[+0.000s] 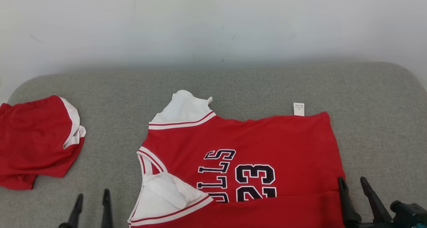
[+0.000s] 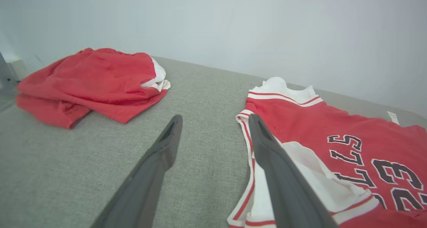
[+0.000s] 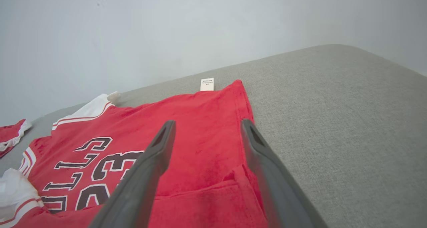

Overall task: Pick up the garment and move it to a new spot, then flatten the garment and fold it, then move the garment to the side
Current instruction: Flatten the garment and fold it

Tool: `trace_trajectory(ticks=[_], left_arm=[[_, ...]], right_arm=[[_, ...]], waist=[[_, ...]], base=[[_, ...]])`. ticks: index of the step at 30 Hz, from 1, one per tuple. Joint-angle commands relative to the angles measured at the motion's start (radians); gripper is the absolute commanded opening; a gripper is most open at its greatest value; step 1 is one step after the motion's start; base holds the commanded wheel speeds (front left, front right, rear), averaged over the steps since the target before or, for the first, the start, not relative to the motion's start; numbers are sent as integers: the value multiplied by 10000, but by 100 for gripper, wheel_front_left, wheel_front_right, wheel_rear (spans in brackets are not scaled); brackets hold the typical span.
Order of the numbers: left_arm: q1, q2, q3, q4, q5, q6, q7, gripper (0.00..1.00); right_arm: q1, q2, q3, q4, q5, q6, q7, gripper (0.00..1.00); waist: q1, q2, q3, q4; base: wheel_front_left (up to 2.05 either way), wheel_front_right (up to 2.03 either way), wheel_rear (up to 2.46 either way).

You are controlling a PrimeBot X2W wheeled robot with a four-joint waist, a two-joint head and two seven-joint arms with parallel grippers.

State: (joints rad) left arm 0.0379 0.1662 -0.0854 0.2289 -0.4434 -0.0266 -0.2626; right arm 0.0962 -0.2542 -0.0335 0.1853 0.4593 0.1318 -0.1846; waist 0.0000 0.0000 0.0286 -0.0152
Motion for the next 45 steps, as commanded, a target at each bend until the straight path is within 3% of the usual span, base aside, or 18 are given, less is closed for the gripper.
trace_trajectory(ticks=[1, 7, 12, 35, 41, 45], left_arm=[[107, -48, 305, -229, 430, -49, -31, 100], [132, -223, 938, -668, 1902, -157, -31, 100], [142, -470, 1268, -708, 2461, -274, -31, 100], [-31, -997, 2117, -229, 3217, -852, -31, 100], [-1007, -513, 2012, -78, 3143, -968, -30, 100], [-2394, 208, 1563, 355, 2890, -1050, -33, 100]], right_arm=[[-119, 107, 74, -75, -200, -25, -223, 100], [-320, 465, 172, -177, -911, -25, -721, 100], [-368, 786, 196, -127, -1570, -25, -808, 100], [-728, 1635, -201, -55, -2614, -25, -815, 100], [-1742, 1430, -253, 362, -2638, -25, -816, 100], [-2816, 1108, -228, 1033, -2623, -25, -816, 100]], waist=[[0, 0, -34, 17], [0, 0, -104, 41], [0, 0, -150, 4], [0, 0, 278, -360], [0, 0, 691, -744], [0, 0, 1172, -961]], base=[[0, 0, 0], [0, 0, 0], [0, 0, 0], [0, 0, 0], [0, 0, 0], [0, 0, 0]])
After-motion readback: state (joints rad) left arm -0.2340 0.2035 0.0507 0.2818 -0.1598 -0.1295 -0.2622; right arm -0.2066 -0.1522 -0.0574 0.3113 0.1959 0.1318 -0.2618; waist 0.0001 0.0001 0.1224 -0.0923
